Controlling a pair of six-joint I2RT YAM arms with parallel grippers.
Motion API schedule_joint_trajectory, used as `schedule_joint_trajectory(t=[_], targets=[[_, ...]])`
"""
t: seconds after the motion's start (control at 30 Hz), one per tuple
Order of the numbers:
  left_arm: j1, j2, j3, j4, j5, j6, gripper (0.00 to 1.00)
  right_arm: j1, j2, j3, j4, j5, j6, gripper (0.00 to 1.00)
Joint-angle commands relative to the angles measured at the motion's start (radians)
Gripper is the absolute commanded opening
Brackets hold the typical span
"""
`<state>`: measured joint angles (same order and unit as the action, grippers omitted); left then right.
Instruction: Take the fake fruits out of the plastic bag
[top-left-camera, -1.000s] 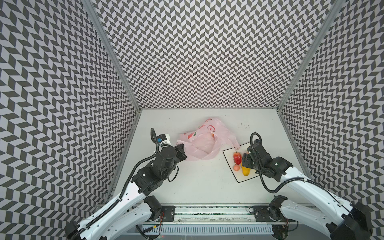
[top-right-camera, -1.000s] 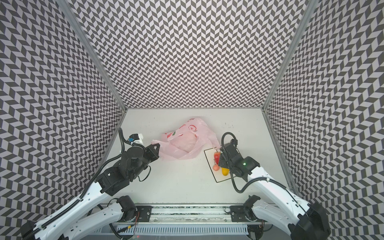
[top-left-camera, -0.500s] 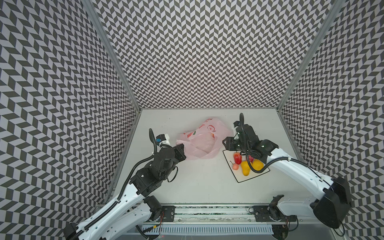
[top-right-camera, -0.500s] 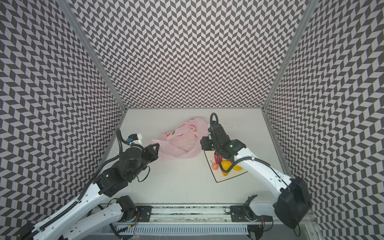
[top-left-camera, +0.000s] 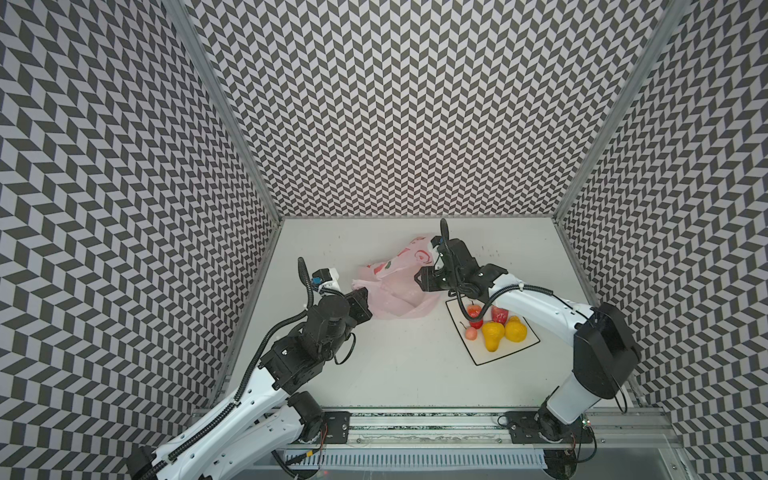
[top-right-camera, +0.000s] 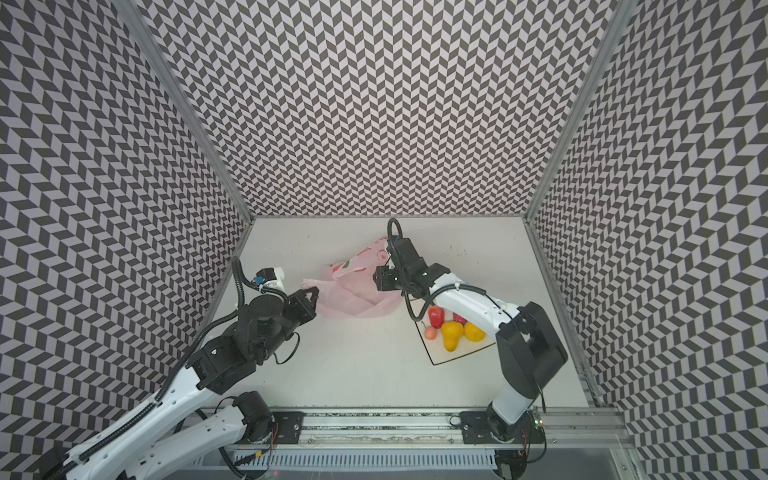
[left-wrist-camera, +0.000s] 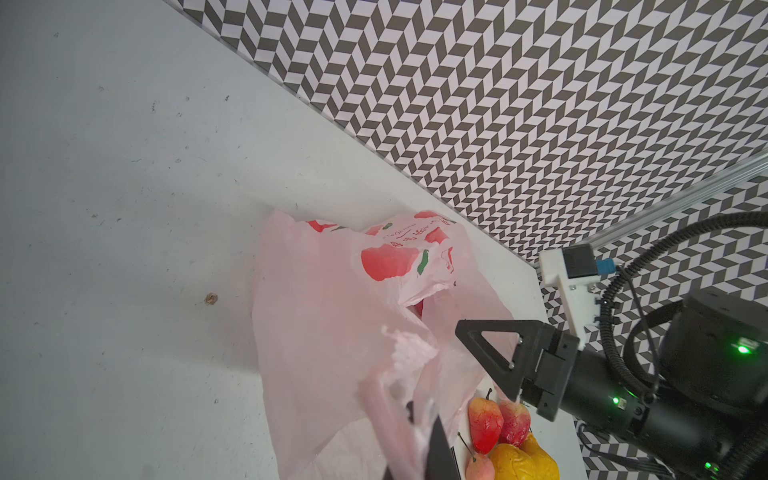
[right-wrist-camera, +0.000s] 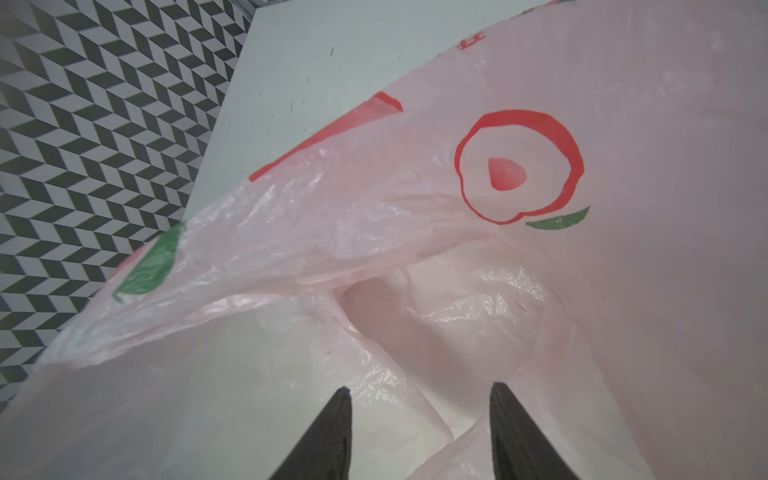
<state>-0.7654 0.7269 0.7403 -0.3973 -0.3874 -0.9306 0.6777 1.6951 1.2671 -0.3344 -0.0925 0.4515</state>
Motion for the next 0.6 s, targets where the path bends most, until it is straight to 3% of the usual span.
schedule_joint_trajectory(t=[0.0, 0.33, 0.5, 0.57], targets=[[0.0, 0.007, -0.001, 0.011, 0.004, 0.017, 0.0, 0.004, 0.063, 0.055, 0.057, 0.029, -0.038, 0.52], [0.001, -0.002, -0.003, 0.011, 0.031, 0.04, 0.0, -0.001, 0.281, 0.237, 0.041, 0.204, -0.087, 0.55], [0.001, -0.02, 0.003, -0.014, 0.035, 0.046, 0.0, -0.001, 0.357, 0.282, 0.011, 0.457, -0.052, 0.69], [0.001, -0.031, -0.002, -0.02, 0.035, 0.044, 0.0, 0.0, 0.379, 0.295, 0.018, 0.504, -0.045, 0.73]])
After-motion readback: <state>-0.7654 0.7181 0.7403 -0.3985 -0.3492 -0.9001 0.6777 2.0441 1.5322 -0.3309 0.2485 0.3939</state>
